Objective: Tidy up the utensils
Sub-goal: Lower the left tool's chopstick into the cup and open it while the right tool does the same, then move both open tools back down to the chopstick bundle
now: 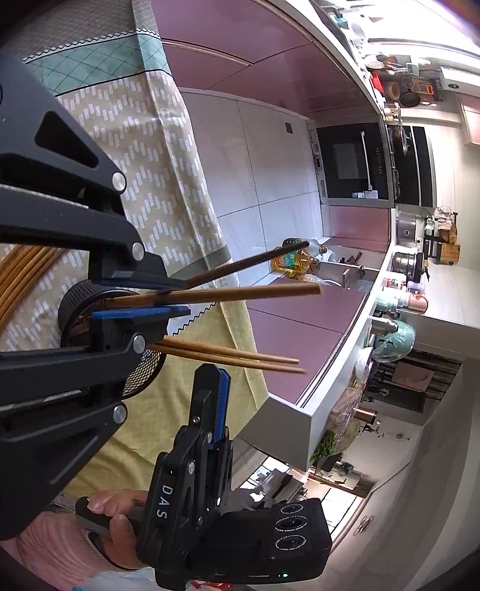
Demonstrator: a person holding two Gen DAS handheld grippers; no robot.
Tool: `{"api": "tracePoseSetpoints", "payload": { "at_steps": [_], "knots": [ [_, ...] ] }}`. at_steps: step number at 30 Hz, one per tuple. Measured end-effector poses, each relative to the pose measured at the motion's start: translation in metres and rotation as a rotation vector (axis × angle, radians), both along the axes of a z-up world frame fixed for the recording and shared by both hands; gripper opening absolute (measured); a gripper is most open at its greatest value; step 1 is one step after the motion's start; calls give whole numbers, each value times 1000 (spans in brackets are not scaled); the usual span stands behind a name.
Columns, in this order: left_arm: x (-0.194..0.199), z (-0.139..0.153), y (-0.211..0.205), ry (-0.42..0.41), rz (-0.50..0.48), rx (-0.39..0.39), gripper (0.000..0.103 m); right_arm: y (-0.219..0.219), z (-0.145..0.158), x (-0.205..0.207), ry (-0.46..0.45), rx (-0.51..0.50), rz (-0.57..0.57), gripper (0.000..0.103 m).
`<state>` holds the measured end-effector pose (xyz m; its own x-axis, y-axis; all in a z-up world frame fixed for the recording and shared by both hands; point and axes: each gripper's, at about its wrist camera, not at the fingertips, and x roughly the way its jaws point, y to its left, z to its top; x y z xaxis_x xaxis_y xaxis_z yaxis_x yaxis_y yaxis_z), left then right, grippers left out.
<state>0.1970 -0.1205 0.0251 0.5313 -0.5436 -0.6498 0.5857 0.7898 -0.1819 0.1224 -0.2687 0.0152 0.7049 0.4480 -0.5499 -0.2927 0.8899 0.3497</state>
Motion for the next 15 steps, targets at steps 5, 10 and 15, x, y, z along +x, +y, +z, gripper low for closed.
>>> {"api": "tracePoseSetpoints", "payload": {
  "at_steps": [5, 10, 15],
  "knots": [
    [-3, -1, 14, -12, 32, -26, 20, -2, 3, -7, -22, 6, -20, 24],
    [-18, 2, 33, -43, 61, -43, 26, -2, 10, -28, -73, -4, -25, 37],
    [-42, -7, 59, -56, 91, -38, 32, 5, 15, -64, -139, -18, 37, 46]
  ]
}}
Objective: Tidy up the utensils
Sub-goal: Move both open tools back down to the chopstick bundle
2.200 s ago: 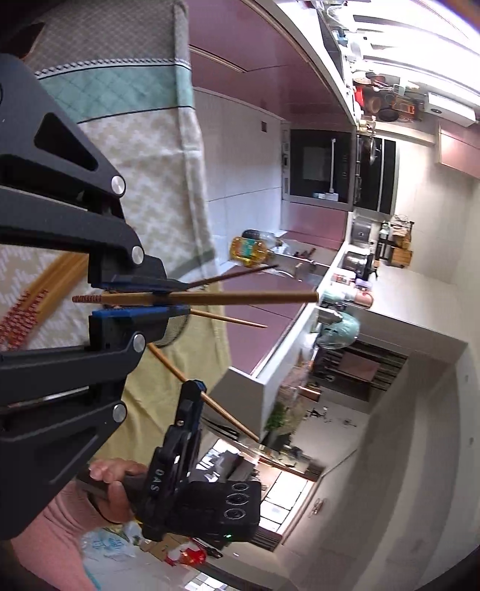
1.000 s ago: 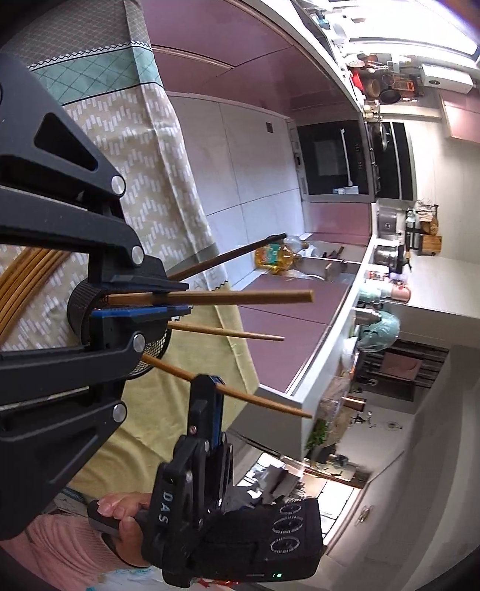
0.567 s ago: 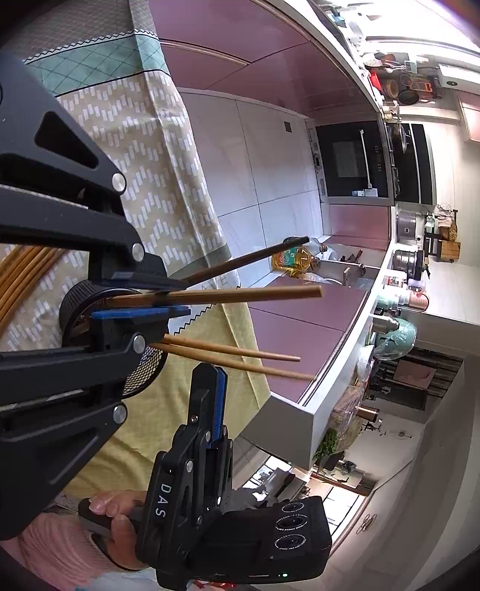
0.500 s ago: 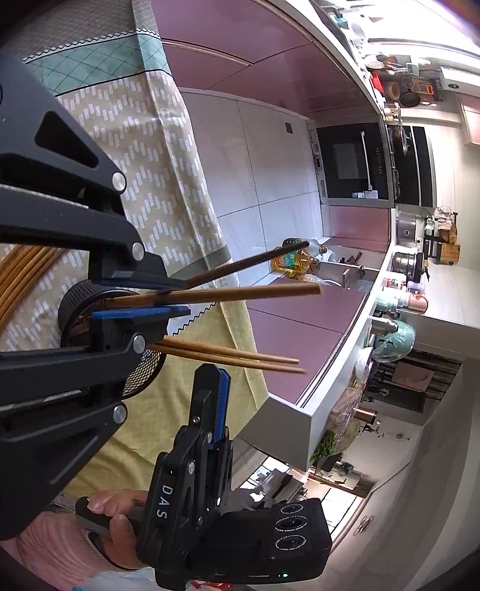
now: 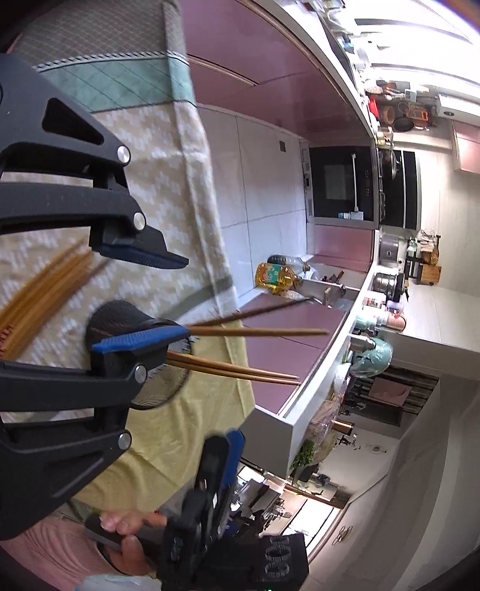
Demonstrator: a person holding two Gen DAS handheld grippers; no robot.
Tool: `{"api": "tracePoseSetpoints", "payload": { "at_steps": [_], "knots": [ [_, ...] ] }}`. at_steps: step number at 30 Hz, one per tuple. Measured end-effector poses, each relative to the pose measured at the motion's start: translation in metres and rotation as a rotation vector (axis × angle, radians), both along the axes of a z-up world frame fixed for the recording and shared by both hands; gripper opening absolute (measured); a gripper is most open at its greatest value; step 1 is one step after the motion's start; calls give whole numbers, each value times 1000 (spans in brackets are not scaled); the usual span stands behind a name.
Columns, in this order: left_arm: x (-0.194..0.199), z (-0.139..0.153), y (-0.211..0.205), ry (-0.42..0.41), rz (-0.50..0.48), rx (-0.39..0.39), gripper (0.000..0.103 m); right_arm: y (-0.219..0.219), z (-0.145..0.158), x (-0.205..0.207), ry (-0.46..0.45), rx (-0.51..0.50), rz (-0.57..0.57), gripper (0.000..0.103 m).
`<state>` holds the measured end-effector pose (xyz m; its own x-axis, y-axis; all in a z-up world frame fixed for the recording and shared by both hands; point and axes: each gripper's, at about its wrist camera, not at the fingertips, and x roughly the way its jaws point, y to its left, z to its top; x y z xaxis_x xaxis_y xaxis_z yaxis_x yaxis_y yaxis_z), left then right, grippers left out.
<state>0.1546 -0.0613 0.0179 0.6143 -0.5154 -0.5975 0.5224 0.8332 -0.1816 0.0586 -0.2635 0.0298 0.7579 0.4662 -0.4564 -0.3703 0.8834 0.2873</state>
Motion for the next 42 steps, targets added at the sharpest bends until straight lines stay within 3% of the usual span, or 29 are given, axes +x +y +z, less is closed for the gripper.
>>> {"api": "tracePoseSetpoints", "payload": {
  "at_steps": [4, 12, 16, 31, 40, 42],
  "knots": [
    [-20, -23, 17, 25, 22, 45, 36, 16, -14, -22, 21, -2, 96, 49],
    [-52, -83, 27, 156, 28, 111, 38, 60, -86, -22, 233, -22, 204, 49],
    [-66, -105, 23, 187, 31, 151, 38, 74, -109, -22, 298, -21, 218, 49],
    [-78, -124, 8, 207, 26, 229, 40, 85, -127, -29, 320, -58, 157, 49],
    [-74, -125, 14, 202, 36, 283, 22, 100, -127, -24, 303, -154, 119, 44],
    [-73, -125, 19, 207, 37, 265, 22, 103, -127, -22, 299, -182, 113, 43]
  ]
}}
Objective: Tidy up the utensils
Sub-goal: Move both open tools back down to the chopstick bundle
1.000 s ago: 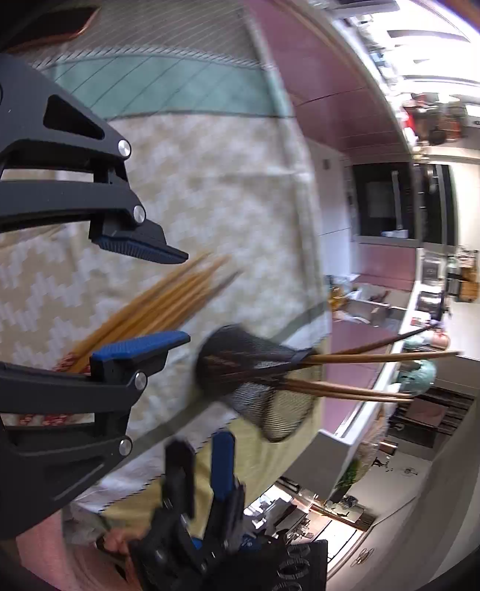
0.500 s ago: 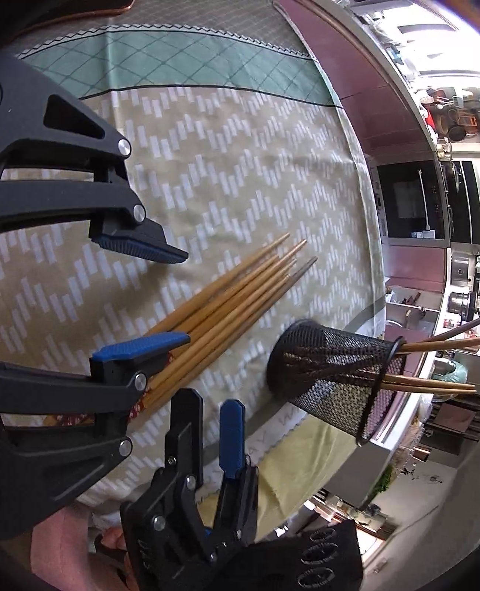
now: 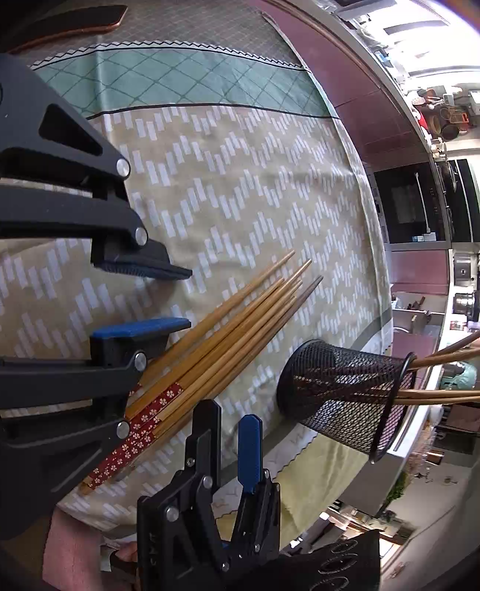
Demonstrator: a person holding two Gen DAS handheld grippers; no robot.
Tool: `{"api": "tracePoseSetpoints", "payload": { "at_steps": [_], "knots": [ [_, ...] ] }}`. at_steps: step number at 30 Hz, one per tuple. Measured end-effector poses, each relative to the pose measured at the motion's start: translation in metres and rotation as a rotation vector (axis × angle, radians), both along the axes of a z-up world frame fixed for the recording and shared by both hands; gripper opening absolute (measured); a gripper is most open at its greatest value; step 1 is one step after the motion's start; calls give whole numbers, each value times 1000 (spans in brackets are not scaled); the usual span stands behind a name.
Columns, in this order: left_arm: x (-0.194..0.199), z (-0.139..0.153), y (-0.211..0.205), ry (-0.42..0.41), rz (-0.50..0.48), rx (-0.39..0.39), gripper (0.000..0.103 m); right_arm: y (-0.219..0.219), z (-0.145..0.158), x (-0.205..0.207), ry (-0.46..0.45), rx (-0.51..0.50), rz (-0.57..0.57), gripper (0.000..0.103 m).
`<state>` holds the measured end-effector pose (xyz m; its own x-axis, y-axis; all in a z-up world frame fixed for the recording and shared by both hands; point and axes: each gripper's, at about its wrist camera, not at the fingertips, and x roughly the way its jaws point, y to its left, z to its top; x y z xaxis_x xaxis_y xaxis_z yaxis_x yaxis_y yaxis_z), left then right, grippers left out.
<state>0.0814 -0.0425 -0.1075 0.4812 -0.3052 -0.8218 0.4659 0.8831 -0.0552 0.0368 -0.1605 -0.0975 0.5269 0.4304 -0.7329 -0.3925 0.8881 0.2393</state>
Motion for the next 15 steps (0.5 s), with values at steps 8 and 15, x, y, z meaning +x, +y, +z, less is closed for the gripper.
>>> {"api": "tracePoseSetpoints", "payload": {
  "at_steps": [8, 15],
  "knots": [
    [-4, 9, -1, 1, -26, -81, 31, 12, 0, 3, -10, -68, 5, 40],
    [1, 1, -9, 25, -29, -67, 35, 11, -1, 4, -2, -88, 2, 38]
  ]
}}
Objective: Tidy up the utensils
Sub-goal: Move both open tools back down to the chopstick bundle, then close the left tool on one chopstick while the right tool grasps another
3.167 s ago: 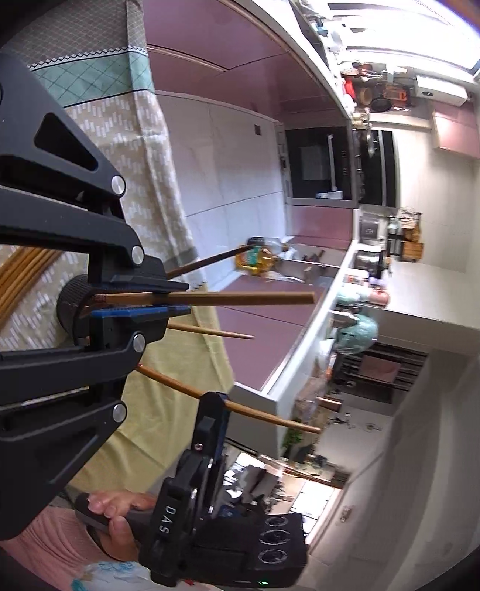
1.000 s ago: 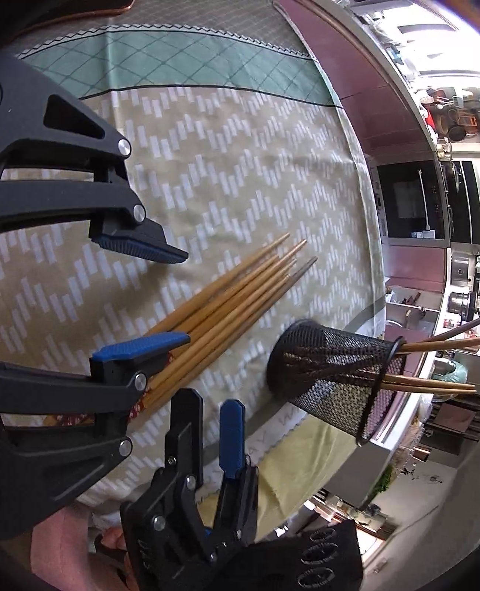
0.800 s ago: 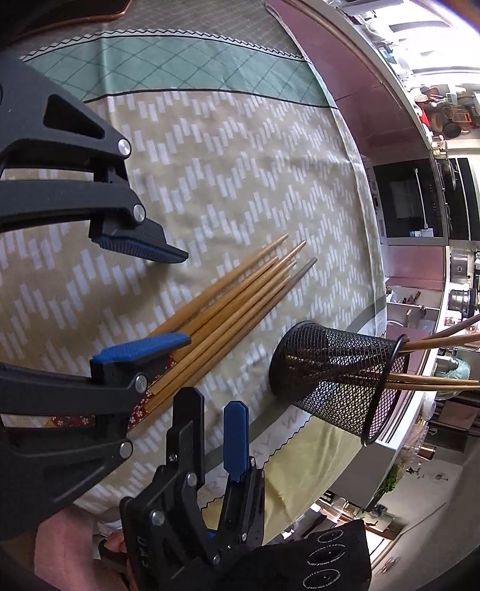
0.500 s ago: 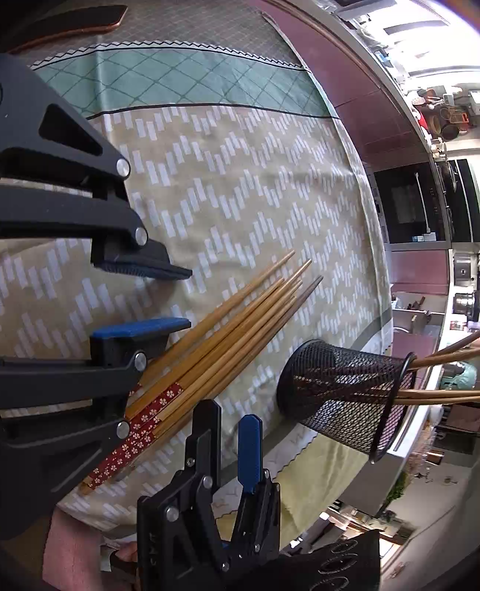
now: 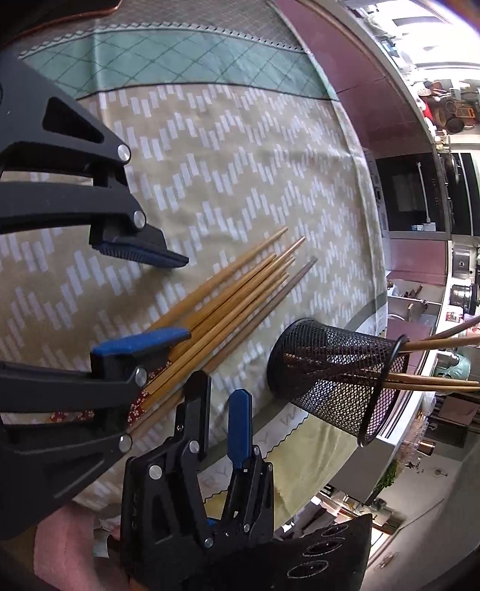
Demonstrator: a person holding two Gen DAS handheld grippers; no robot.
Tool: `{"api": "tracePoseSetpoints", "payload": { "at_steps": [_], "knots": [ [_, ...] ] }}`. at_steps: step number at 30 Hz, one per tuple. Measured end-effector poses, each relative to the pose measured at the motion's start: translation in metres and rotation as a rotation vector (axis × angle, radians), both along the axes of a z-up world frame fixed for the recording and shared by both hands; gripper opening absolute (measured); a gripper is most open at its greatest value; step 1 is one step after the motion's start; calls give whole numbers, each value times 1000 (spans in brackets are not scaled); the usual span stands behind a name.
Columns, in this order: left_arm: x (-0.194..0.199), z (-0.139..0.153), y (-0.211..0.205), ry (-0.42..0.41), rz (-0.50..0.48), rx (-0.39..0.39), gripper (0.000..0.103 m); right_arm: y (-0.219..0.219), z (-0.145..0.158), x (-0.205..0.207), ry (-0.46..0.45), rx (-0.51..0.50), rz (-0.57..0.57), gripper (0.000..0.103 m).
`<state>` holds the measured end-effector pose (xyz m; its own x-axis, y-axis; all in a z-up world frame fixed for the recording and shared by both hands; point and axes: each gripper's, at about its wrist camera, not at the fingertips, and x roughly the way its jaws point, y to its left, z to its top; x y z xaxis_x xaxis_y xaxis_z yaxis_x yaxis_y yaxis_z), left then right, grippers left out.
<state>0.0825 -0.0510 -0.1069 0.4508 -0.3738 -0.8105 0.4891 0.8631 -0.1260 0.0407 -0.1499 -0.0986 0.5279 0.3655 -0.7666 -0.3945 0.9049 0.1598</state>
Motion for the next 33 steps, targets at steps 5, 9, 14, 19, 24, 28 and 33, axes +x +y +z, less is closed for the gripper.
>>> {"api": "tracePoseSetpoints", "payload": {
  "at_steps": [5, 9, 14, 19, 24, 28, 33],
  "knots": [
    [2, -1, 0, -3, -1, 23, 30, 10, -1, 4, -10, -52, 6, 32],
    [6, -2, 1, -9, 10, 42, 23, 16, -1, 11, -31, -76, 8, 31],
    [12, -2, 6, -6, 31, 39, 11, 15, -2, 17, -33, -48, 1, 16],
    [11, -2, 10, -3, 58, 22, 9, 1, -3, 18, -3, 41, -29, 6],
    [7, 3, 17, -17, 93, 8, 8, -15, 4, 11, -9, 121, -45, 6],
    [-3, 10, 19, -23, 62, -19, 8, -14, 9, 1, -19, 132, 9, 6],
    [-7, 0, 13, 8, 40, 3, 8, -15, 2, 0, 22, 125, 46, 6]
  ]
}}
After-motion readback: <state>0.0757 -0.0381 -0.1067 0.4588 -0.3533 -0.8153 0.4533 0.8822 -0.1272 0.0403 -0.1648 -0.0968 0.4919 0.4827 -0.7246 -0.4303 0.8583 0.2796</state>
